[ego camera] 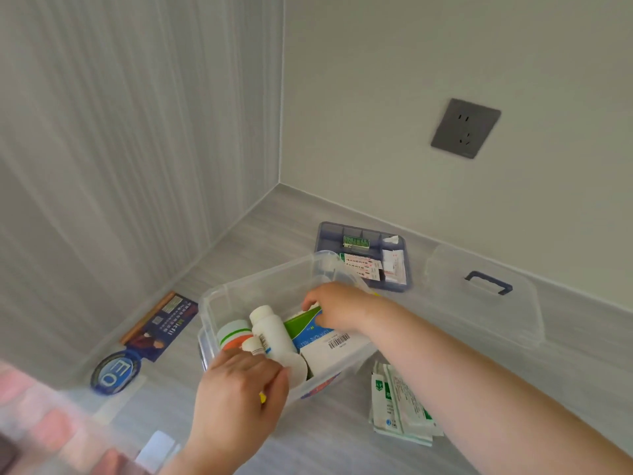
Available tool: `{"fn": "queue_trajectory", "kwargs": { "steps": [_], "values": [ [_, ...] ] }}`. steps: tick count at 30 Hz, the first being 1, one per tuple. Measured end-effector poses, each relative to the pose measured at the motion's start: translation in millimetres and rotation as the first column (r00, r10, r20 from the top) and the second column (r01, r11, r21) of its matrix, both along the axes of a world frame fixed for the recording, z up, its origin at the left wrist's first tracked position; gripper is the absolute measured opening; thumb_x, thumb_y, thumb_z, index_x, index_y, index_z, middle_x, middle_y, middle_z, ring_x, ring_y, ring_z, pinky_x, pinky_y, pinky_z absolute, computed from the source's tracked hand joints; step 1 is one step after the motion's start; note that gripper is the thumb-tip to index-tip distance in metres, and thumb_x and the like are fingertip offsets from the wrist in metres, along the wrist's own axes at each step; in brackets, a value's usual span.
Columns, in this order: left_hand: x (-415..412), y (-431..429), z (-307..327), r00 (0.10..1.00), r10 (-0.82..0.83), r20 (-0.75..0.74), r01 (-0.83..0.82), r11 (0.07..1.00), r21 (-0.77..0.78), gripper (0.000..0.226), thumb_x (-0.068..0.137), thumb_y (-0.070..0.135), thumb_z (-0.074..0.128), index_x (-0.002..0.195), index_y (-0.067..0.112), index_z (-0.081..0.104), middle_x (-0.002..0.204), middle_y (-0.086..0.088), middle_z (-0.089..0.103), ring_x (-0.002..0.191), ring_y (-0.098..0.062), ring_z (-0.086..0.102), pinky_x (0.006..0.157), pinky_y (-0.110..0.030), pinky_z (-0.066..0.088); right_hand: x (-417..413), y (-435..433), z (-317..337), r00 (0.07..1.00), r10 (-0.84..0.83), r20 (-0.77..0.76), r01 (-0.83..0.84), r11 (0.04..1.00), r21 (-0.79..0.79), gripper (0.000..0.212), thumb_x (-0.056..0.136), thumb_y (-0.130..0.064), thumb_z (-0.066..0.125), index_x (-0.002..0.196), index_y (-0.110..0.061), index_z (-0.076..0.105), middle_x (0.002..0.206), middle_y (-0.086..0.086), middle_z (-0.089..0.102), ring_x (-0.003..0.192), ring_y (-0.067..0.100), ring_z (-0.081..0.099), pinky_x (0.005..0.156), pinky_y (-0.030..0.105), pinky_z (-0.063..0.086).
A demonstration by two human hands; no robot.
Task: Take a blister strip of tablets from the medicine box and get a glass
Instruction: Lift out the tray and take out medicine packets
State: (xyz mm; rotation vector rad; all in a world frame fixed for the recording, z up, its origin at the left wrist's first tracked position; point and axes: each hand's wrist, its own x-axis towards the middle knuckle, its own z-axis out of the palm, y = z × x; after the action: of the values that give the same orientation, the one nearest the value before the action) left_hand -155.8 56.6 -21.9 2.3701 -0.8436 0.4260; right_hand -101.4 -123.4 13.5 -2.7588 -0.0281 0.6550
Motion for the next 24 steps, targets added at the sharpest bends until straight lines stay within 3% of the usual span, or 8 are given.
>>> {"fn": "queue_trajectory", "kwargs": {
  "steps": [4,9,14,18,21,24],
  "values": [
    [3,0,-2,0.999,0.038,-0.004,-0.038,0.999,0.007,0.035,0.072,0.026,0.046,0.041,0.014,0.055,0.037,0.002,0.054,0.037,-0.018,0.051,0.059,-0.021,0.032,21,6,-17,0.977,0.139,-0.159,-0.177,0.950,-0.258,0.048,0.084,0.004,0.045,0.130,-0.010,0.043,0.133,0.014,0.049,0.116,0.030,0.050,0.098,0.038,0.044],
    [2,2,-4,0.998,0.050,-0.037,-0.049,0.999,0.023,0.035,0.074,0.027,0.047,0.042,0.014,0.056,0.039,0.003,0.055,0.039,-0.019,0.053,0.060,-0.021,0.034,31,12,-20,0.944,0.227,-0.239,-0.308,0.866,-0.393,0.046,0.081,0.000,0.051,0.126,-0.008,0.046,0.127,0.015,0.055,0.109,0.031,0.055,0.091,0.037,0.046],
    [2,1,-3,0.997,0.050,-0.051,-0.049,0.999,0.016,0.035,0.074,0.027,0.047,0.043,0.014,0.056,0.040,0.003,0.055,0.039,-0.019,0.053,0.059,-0.021,0.033,38,10,-14,0.931,0.269,-0.246,-0.348,0.859,-0.377,0.055,0.080,-0.005,0.056,0.132,-0.017,0.041,0.132,0.011,0.052,0.114,0.030,0.051,0.093,0.037,0.043],
    [2,1,-2,0.996,0.056,-0.062,-0.056,0.998,0.017,0.035,0.075,0.026,0.046,0.043,0.014,0.056,0.040,0.003,0.056,0.040,-0.021,0.053,0.059,-0.022,0.034,41,9,-13,0.921,0.312,-0.235,-0.384,0.833,-0.398,0.046,0.081,-0.011,0.059,0.125,-0.017,0.049,0.126,0.009,0.057,0.112,0.029,0.051,0.092,0.036,0.040],
    [1,0,-1,0.995,0.065,-0.072,-0.063,0.998,0.027,0.036,0.075,0.027,0.046,0.044,0.014,0.057,0.041,0.003,0.058,0.040,-0.020,0.054,0.060,-0.022,0.034,39,6,-11,0.928,0.294,-0.227,-0.361,0.860,-0.361,0.043,0.078,-0.012,0.061,0.120,-0.016,0.052,0.120,0.011,0.060,0.104,0.027,0.053,0.079,0.031,0.041],
    [0,0,-2,0.995,0.072,-0.070,-0.070,0.997,0.028,0.036,0.075,0.027,0.046,0.044,0.014,0.057,0.041,0.003,0.058,0.040,-0.020,0.054,0.061,-0.021,0.034,38,0,-2,0.952,0.235,-0.199,-0.276,0.937,-0.214,0.036,0.078,-0.010,0.062,0.113,-0.013,0.057,0.117,0.011,0.061,0.086,0.018,0.051,0.059,0.023,0.039]
  ]
}}
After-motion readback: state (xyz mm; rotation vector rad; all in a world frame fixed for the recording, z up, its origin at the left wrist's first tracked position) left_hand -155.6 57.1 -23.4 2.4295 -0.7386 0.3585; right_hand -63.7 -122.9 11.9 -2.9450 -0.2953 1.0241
